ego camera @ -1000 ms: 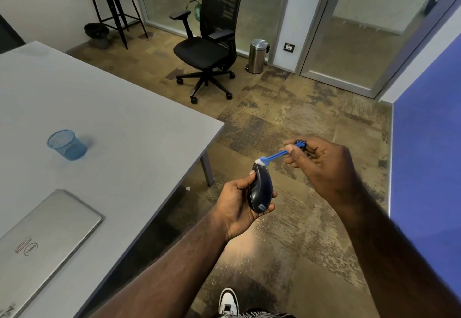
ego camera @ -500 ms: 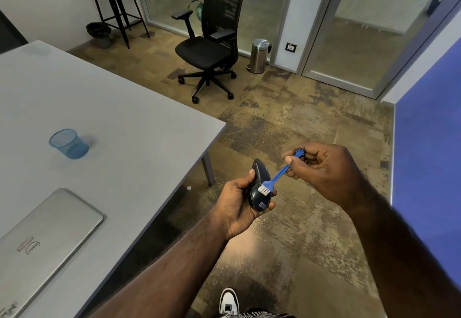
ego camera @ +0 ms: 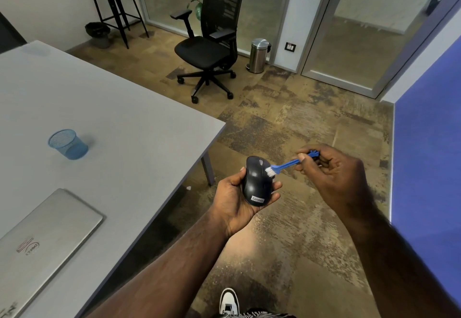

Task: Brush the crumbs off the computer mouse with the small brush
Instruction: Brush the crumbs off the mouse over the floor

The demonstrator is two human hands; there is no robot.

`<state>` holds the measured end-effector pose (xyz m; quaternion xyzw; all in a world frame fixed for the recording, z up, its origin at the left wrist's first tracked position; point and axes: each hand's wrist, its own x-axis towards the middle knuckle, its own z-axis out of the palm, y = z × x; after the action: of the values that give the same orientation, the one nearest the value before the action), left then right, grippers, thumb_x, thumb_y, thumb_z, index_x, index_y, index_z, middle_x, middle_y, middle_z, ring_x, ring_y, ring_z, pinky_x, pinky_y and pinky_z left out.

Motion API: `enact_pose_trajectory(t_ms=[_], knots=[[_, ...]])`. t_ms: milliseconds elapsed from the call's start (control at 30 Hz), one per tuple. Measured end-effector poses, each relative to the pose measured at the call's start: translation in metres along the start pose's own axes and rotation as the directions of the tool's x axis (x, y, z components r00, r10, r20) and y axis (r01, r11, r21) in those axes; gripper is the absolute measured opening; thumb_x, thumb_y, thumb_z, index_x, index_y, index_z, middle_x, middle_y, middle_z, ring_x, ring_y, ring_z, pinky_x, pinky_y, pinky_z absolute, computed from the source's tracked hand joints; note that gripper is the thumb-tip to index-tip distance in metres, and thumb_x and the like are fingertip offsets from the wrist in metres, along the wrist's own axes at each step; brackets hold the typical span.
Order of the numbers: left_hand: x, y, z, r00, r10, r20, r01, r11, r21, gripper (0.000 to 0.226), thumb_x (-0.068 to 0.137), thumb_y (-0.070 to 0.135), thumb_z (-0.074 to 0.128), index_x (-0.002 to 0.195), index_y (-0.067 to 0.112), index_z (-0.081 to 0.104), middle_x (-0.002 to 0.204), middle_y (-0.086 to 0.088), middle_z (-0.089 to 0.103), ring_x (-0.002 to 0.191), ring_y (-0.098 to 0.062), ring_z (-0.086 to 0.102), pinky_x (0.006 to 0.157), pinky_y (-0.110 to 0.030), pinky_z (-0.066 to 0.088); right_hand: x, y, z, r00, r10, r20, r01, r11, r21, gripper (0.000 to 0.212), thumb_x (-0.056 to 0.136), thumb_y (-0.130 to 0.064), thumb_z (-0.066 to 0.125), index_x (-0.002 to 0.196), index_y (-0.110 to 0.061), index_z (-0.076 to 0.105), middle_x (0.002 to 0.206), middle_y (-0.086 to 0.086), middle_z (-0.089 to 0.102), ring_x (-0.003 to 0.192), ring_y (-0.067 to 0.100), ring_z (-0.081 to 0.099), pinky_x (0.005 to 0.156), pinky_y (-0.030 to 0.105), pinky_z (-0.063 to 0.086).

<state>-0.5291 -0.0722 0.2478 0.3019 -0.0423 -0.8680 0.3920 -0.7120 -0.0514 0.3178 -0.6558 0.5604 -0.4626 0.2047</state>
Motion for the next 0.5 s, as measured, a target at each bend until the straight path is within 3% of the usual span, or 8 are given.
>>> enact_pose_trajectory(t_ms=[200,367,500], knots=[[0.0008,-0.0014,-0.0030,0.999,0.013,-0.047,-0.012,1.000,0.018,0.048,0.098,0.034,0.034,0.123,0.001,0.058,0.134,-0.026,0.055,0.121,-0.044,0.053,0.092,-0.051,0.047,-0.0092,0.0034,0.0003,0.991,-0.071,0.113,0.073,0.997,-0.006,0.017,0.089,-0.013,0.070,0.100,-0.027,0.072,0.077,0.001,0.075,0.062,0.023,0.073,0.051,0.046,0.058],[-0.0041,-0.0016,0.0019,0.999,0.013,-0.032,-0.011,0.999,0.041,0.055,0.094,0.037,0.046,0.129,-0.004,0.054,0.124,-0.027,0.058,0.102,-0.041,0.061,0.089,-0.046,0.051,-0.0060,0.0050,0.0032,0.998,-0.045,-0.050,0.044,0.999,-0.028,0.021,0.091,-0.012,0.069,0.102,-0.030,0.069,0.080,-0.009,0.073,0.071,0.008,0.074,0.061,0.034,0.061],[-0.0043,-0.0012,0.0030,0.999,0.004,-0.052,-0.002,0.999,0.035,0.051,0.091,0.036,0.054,0.123,-0.004,0.057,0.108,-0.028,0.064,0.094,-0.040,0.063,0.084,-0.046,0.054,-0.0078,0.0022,0.0035,0.998,-0.061,0.008,0.061,0.998,0.011,0.020,0.090,-0.011,0.068,0.100,-0.028,0.069,0.082,-0.012,0.073,0.072,0.003,0.074,0.063,0.028,0.061]])
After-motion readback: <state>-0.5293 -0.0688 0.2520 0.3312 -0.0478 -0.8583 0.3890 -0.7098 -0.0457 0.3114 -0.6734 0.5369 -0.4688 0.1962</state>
